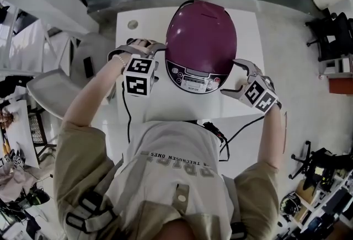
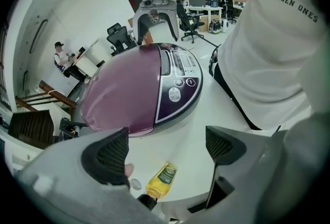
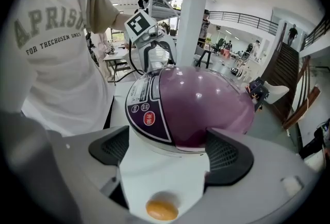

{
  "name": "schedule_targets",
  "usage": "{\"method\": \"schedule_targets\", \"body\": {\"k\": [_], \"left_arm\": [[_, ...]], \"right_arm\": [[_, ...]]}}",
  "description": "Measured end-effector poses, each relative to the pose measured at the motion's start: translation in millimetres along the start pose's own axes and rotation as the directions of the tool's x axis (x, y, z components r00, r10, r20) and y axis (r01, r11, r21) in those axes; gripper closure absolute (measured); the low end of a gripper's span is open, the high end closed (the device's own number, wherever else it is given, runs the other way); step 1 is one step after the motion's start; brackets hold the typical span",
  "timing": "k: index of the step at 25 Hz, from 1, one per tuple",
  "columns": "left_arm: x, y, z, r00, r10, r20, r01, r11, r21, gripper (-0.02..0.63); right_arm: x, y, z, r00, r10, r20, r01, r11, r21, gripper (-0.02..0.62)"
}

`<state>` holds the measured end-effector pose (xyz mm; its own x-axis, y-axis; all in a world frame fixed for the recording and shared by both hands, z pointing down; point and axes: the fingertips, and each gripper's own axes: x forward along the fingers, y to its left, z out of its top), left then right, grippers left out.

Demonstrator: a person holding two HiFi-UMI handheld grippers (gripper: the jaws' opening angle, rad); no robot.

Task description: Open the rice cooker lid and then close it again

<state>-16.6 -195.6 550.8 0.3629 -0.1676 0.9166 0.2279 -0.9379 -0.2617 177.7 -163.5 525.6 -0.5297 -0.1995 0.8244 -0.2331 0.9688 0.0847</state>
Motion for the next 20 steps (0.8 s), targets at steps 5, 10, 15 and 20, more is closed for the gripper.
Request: {"method": "schedule_targets", "body": {"k": [5, 10, 15, 20], "left_arm": [[-23, 22, 11, 0.992, 0.080, 0.099, -0.071, 0.993, -0.091, 0.129], [-67, 68, 37, 0.918, 0.313, 0.243, -0.264, 0.940, -0.216, 0.130], [-119, 122, 55, 0.683, 0.666, 0.301, -0.533, 0.736, -0.418, 0.142], [-151, 135, 60, 0.477, 0.843, 0.249, -0.563, 0.510, -0.650, 0.205]], "right_arm": [[-15, -9, 34, 0.986, -0.029, 0.164, 0.024, 0.999, 0.033, 0.144], [-40, -39, 77, 0.900, -0.208, 0.383, 0.173, 0.977, 0.123, 0.144], [-71, -67, 106, 0.715, -0.433, 0.548, 0.317, 0.900, 0.298, 0.146], [-101, -82, 128, 0.496, -0.624, 0.603, 0.480, 0.776, 0.409, 0.206]]}}
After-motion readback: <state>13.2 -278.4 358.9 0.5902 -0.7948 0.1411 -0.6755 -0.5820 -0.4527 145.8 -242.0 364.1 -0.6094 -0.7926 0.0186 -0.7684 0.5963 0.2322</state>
